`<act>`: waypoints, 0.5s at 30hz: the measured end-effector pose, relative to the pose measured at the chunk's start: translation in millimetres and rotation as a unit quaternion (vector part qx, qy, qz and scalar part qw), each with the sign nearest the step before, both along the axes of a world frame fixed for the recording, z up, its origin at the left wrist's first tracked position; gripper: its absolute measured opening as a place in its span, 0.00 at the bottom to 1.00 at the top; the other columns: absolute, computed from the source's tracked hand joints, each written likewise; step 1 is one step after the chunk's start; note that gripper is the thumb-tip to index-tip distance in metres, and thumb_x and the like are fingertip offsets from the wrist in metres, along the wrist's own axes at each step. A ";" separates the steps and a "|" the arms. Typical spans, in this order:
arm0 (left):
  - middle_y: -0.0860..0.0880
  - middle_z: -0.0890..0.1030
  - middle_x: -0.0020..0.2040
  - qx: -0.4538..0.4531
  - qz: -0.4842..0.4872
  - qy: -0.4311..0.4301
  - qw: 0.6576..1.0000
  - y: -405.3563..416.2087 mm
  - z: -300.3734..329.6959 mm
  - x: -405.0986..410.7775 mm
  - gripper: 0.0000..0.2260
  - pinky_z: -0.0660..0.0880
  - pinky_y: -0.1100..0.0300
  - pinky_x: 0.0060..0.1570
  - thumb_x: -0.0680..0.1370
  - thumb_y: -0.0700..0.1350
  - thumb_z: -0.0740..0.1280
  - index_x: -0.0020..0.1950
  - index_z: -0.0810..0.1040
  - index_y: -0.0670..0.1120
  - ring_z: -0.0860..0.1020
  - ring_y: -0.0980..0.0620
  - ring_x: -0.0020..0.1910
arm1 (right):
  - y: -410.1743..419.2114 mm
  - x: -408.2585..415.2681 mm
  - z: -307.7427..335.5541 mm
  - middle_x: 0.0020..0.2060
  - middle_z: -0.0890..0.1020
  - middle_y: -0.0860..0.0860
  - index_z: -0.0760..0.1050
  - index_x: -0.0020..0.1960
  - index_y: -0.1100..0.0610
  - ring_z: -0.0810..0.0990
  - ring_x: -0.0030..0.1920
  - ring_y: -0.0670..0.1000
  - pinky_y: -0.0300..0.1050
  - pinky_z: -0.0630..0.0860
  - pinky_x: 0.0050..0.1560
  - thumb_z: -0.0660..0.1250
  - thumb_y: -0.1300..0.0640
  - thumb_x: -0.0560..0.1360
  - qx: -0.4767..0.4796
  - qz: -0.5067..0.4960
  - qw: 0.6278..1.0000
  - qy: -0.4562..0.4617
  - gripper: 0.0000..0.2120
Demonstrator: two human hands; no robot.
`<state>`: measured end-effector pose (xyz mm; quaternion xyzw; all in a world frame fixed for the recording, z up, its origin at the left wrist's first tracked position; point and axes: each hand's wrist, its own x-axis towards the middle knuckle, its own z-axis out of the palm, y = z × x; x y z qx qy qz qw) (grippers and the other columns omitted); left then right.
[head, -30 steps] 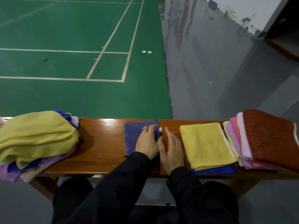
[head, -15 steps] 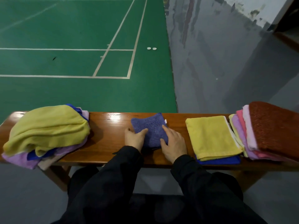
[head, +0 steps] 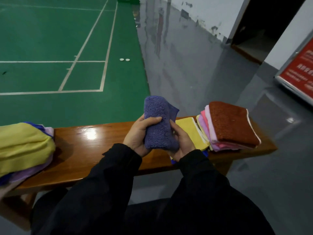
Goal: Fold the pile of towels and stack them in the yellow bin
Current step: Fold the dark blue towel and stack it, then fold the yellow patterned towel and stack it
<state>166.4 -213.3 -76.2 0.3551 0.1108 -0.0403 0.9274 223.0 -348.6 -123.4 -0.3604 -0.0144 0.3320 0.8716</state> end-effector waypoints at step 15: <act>0.41 0.68 0.75 0.492 -0.013 0.132 0.861 -53.9 -94.8 27.9 0.31 0.65 0.47 0.73 0.80 0.50 0.67 0.80 0.60 0.46 0.66 0.43 0.75 | -59.6 24.1 -24.4 0.64 0.81 0.53 0.79 0.65 0.53 0.76 0.67 0.57 0.52 0.71 0.68 0.63 0.54 0.80 -0.722 0.069 0.428 -0.539 0.16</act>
